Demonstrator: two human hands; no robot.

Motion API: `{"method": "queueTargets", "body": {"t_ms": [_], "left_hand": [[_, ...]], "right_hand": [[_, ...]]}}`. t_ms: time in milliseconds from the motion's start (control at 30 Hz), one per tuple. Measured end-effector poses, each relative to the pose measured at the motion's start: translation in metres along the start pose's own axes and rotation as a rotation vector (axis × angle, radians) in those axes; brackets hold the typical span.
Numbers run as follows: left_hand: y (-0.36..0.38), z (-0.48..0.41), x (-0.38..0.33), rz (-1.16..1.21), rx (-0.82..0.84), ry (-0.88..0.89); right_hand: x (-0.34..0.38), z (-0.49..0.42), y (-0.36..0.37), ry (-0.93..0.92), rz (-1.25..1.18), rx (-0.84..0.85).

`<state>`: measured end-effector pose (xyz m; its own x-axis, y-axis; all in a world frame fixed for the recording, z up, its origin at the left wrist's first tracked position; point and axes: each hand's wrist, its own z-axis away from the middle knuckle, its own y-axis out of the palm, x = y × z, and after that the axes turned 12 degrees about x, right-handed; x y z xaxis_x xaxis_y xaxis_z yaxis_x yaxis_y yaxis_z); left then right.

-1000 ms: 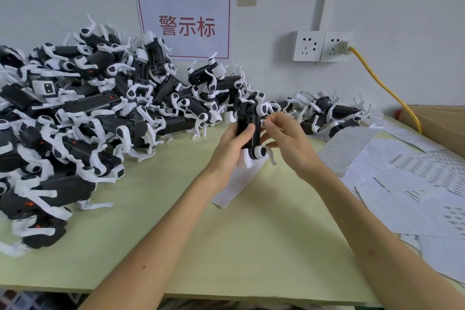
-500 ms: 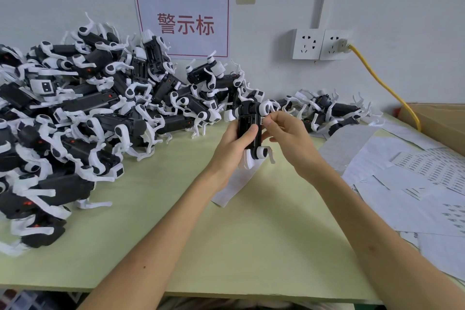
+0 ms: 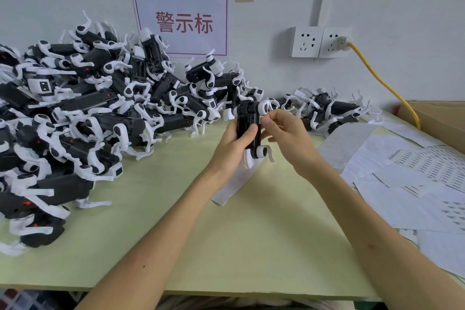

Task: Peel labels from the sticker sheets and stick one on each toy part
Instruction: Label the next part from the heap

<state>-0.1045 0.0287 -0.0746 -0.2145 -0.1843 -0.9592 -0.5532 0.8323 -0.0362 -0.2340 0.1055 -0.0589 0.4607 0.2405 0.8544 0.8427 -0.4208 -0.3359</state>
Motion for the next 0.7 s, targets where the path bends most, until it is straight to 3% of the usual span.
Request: {"method": "queueTargets", "body": {"t_ms": [467,700], "left_hand": [[-0.0004,0.001,-0.0002,-0.089,0.0,0.012],[-0.0022,0.003,-0.0001,-0.037,0.0,-0.01]], "right_hand": [[-0.0018,-0.0007,0.0001,-0.002,-0.021,-0.013],[-0.0018,0.0016,-0.0054,0.128,-0.089,-0.048]]}}
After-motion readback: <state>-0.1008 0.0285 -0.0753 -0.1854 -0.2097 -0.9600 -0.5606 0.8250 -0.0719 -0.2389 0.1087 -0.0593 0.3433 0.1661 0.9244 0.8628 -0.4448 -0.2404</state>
